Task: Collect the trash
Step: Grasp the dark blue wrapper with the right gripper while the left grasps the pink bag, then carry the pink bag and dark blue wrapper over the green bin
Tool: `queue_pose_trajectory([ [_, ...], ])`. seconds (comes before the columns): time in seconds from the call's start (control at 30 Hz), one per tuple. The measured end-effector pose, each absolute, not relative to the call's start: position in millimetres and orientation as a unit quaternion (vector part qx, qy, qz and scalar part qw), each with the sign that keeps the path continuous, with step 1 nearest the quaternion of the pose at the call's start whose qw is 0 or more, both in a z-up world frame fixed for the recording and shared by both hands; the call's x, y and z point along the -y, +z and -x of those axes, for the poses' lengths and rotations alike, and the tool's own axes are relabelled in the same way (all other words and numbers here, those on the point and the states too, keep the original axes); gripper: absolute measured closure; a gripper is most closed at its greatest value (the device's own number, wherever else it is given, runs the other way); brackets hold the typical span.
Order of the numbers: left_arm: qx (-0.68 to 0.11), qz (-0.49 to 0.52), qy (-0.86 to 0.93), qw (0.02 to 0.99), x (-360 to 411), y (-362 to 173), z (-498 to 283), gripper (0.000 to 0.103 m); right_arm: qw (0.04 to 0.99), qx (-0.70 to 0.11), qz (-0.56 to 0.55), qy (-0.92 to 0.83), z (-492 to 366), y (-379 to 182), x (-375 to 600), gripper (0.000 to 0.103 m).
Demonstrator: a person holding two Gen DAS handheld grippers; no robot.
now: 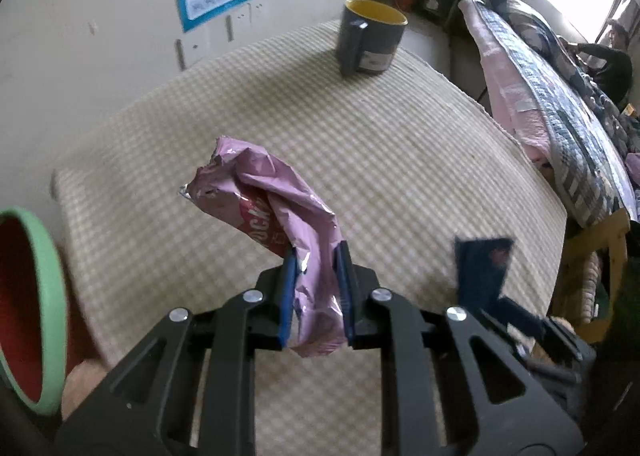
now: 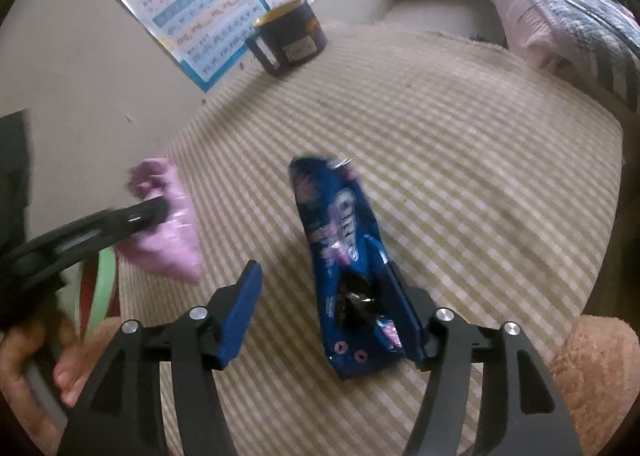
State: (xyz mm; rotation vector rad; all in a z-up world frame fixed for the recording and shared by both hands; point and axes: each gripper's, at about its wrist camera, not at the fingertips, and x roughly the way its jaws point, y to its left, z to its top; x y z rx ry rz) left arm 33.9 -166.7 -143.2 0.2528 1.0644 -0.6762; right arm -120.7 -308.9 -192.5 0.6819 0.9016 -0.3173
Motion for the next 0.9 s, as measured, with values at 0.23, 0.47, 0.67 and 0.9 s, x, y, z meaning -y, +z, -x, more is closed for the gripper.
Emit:
queue_pose_trajectory([
  [0.23, -0.459, -0.107, -0.290, 0.833, 120.6, -118.3, -21.2, 0.084, 0.822, -0.438, -0.330, -0.155, 118.1, -200.0, 313.4, 0.096],
  [0.47, -0.414, -0.091, -0.280, 0.861, 87.3, -83.8, -25.2, 0.084, 0.849, -0.418, -0.289, -0.146, 116.5, -175.5, 296.3, 0.099],
  [0.67, -0.395, -0.076, -0.268, 0.876, 59.3, -71.1, -26.8, 0.084, 0.865, -0.409, -0.260, -0.131, 103.3, -150.5, 272.0, 0.099],
  [0.9, -0.382, -0.059, -0.258, 0.886, 33.1, -66.8, -30.8, 0.084, 0.883, -0.383, -0.254, -0.098, 82.9, -108.2, 241.4, 0.099],
])
